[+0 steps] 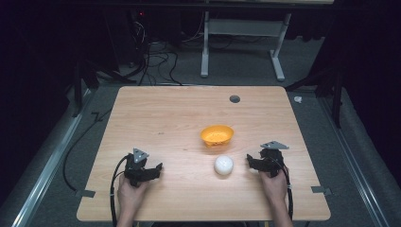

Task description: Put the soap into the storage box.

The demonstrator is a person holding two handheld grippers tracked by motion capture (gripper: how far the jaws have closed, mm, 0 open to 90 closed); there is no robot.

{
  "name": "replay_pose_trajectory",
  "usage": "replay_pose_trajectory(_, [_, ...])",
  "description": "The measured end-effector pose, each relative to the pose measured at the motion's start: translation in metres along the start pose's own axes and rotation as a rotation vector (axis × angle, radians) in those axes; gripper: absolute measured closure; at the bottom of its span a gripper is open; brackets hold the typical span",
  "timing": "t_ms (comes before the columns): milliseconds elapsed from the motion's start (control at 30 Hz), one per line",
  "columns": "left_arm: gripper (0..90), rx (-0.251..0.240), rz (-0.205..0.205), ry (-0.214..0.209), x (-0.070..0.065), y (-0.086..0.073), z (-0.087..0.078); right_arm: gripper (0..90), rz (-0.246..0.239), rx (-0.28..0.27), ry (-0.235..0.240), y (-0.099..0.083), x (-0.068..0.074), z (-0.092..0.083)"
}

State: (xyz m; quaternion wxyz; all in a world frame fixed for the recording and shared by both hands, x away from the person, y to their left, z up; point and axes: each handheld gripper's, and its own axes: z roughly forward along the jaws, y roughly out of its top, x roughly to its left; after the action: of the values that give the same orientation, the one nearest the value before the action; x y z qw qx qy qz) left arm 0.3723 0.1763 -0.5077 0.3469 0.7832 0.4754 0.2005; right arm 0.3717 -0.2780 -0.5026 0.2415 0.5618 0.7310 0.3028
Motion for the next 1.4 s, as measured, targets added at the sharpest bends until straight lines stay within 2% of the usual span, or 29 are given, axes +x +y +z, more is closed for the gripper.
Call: replay_pose_trajectory(1400, [20.4,0.0,0.001,0.001,0.0,0.0001,0.0,23.0,-0.007,0.006,0.019,0.0006,-0.0006,-0.0009])
